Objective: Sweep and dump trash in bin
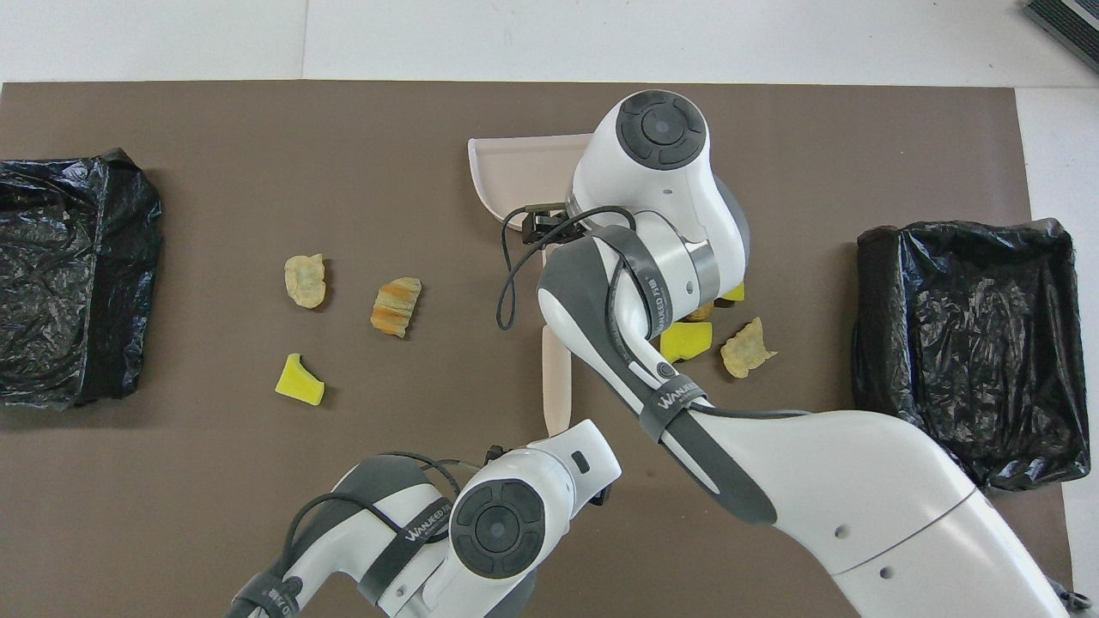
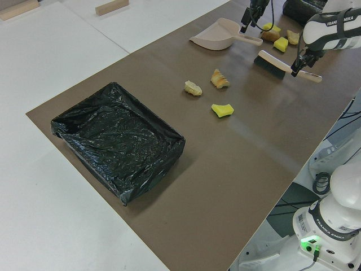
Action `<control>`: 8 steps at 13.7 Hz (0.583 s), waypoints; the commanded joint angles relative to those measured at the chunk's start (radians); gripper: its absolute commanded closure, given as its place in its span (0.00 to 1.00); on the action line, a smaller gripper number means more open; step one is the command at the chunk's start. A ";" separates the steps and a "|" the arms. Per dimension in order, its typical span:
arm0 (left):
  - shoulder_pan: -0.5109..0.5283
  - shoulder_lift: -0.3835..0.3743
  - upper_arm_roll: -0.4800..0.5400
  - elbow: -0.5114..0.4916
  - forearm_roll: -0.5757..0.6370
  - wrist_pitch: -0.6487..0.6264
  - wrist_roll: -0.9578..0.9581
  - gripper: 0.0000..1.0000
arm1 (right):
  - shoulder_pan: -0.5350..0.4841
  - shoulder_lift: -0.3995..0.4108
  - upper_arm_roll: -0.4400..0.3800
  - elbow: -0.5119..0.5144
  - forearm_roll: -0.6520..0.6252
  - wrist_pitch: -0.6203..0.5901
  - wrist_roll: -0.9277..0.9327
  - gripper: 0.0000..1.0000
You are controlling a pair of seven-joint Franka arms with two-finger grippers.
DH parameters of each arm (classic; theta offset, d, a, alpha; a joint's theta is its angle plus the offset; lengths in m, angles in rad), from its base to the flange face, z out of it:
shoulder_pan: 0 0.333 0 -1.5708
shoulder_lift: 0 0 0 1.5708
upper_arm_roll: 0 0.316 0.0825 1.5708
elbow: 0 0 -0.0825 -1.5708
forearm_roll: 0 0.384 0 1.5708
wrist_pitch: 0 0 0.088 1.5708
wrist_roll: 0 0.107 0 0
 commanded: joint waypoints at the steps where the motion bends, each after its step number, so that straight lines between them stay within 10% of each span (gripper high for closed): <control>1: -0.040 0.037 0.020 -0.019 0.022 0.056 -0.030 0.14 | -0.010 0.010 0.021 0.012 0.022 0.010 0.015 0.00; 8: -0.043 0.038 0.027 -0.005 0.025 0.044 -0.035 0.24 | -0.015 -0.007 0.021 -0.040 0.023 0.024 -0.007 0.00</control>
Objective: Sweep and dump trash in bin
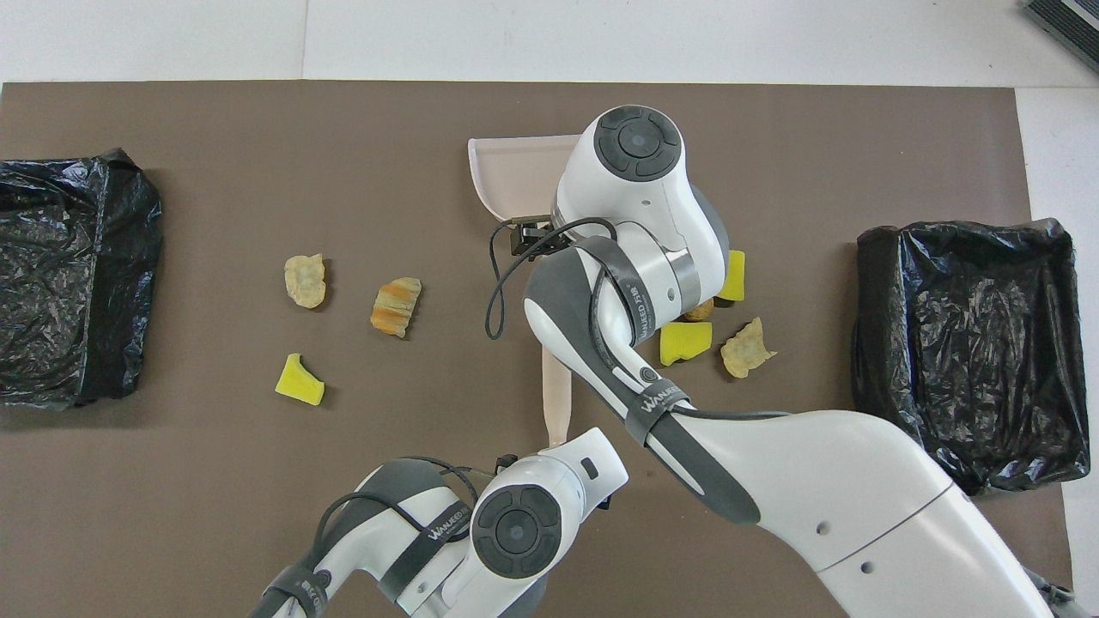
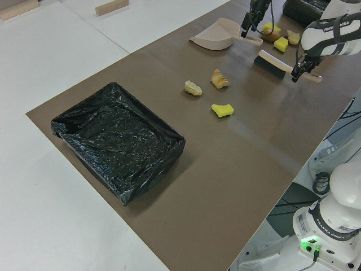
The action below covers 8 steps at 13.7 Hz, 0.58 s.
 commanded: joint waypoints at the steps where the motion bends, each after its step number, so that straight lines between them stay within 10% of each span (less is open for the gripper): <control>1: -0.020 -0.017 0.022 -0.005 0.029 0.000 -0.027 0.24 | -0.014 -0.012 0.018 -0.029 0.018 0.024 -0.007 0.00; 8: -0.019 -0.028 0.023 0.004 0.035 -0.038 -0.033 0.24 | -0.057 -0.022 0.019 -0.032 0.039 0.017 -0.017 0.00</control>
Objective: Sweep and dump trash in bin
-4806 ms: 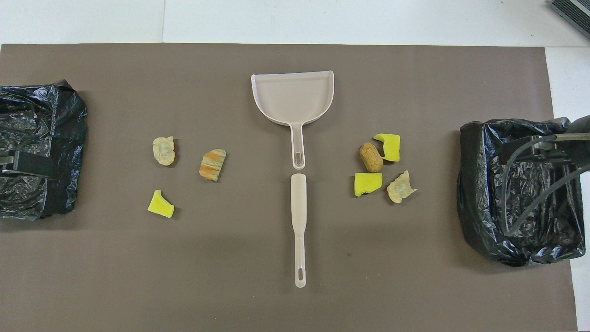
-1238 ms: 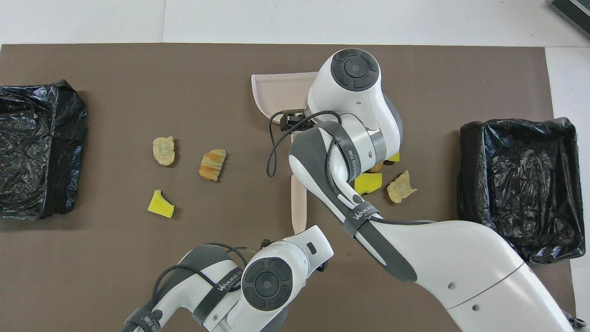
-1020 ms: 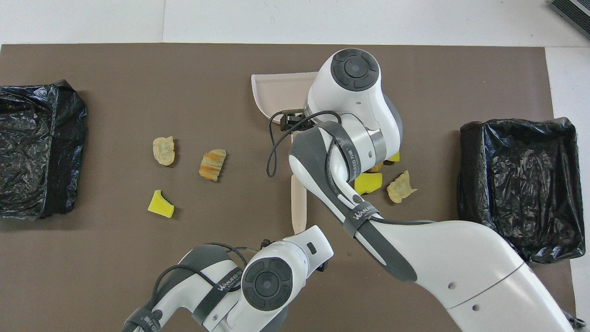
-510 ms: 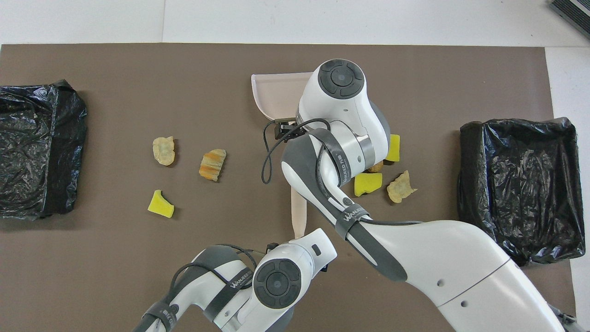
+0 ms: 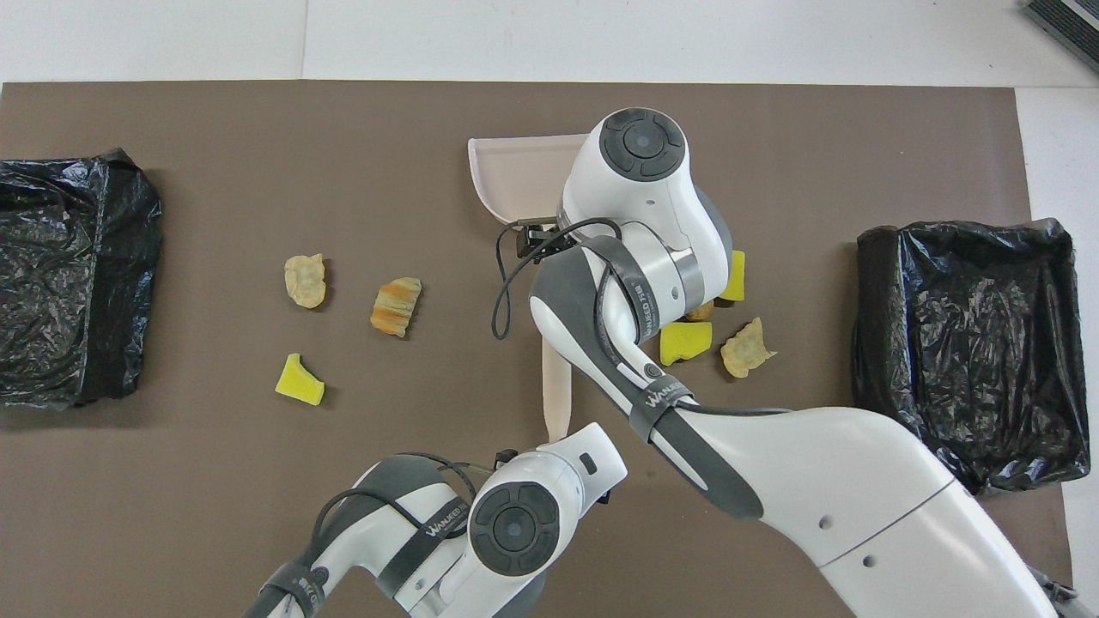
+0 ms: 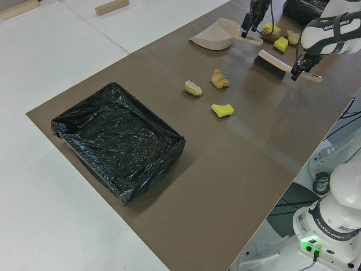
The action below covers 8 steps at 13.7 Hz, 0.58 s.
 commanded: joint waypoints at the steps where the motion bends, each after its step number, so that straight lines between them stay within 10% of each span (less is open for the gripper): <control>1: -0.019 -0.022 0.018 0.001 0.023 -0.036 -0.025 0.29 | -0.060 -0.041 0.022 -0.029 0.077 0.013 -0.028 0.00; 7: -0.009 -0.034 0.018 0.013 0.024 -0.085 -0.021 1.00 | -0.087 -0.061 0.022 -0.052 0.134 0.018 -0.062 0.00; 8: -0.006 -0.037 0.018 0.013 0.024 -0.096 -0.018 1.00 | -0.087 -0.070 0.022 -0.071 0.132 0.024 -0.065 0.00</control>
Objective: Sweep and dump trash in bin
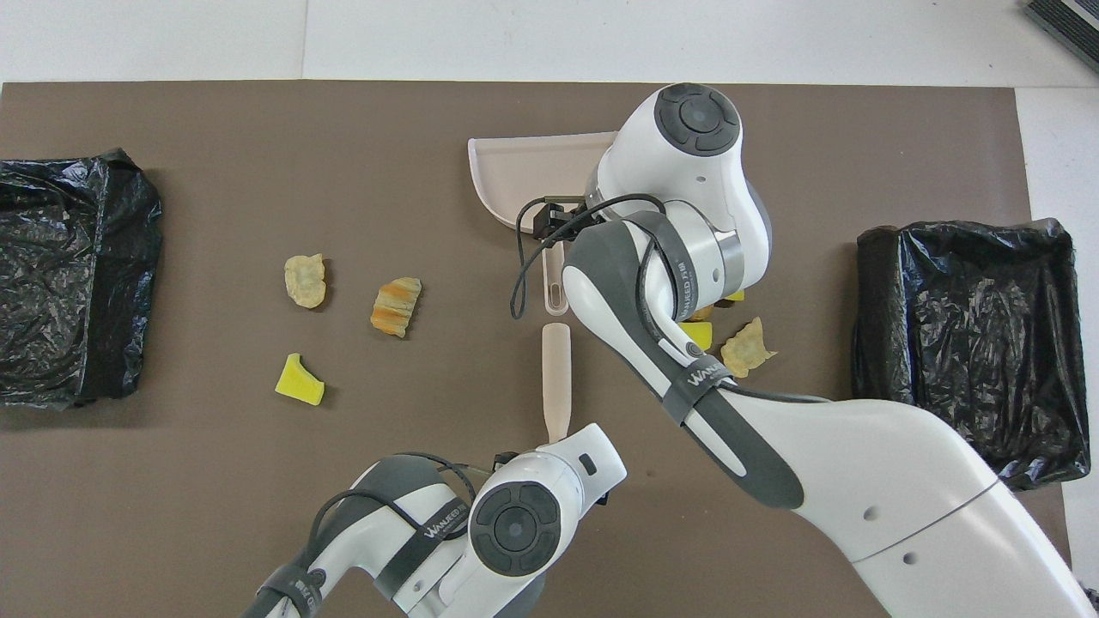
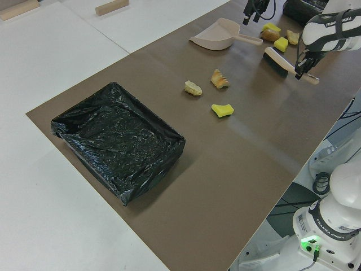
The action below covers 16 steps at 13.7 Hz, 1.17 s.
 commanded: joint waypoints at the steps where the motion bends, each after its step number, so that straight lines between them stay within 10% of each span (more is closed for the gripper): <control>1: -0.001 -0.021 0.016 0.006 0.019 -0.044 -0.011 1.00 | -0.014 -0.039 0.021 -0.072 0.027 0.024 -0.047 0.00; 9: 0.189 -0.168 0.013 0.029 0.175 -0.397 -0.014 1.00 | 0.038 -0.027 0.020 -0.089 0.000 0.081 -0.078 0.00; 14: 0.374 -0.150 0.013 0.046 0.264 -0.403 -0.001 1.00 | 0.061 -0.048 0.018 -0.163 -0.037 0.093 -0.076 0.00; 16: 0.456 -0.116 0.013 0.072 0.283 -0.348 0.054 1.00 | 0.059 -0.058 0.018 -0.183 -0.042 0.092 -0.083 0.32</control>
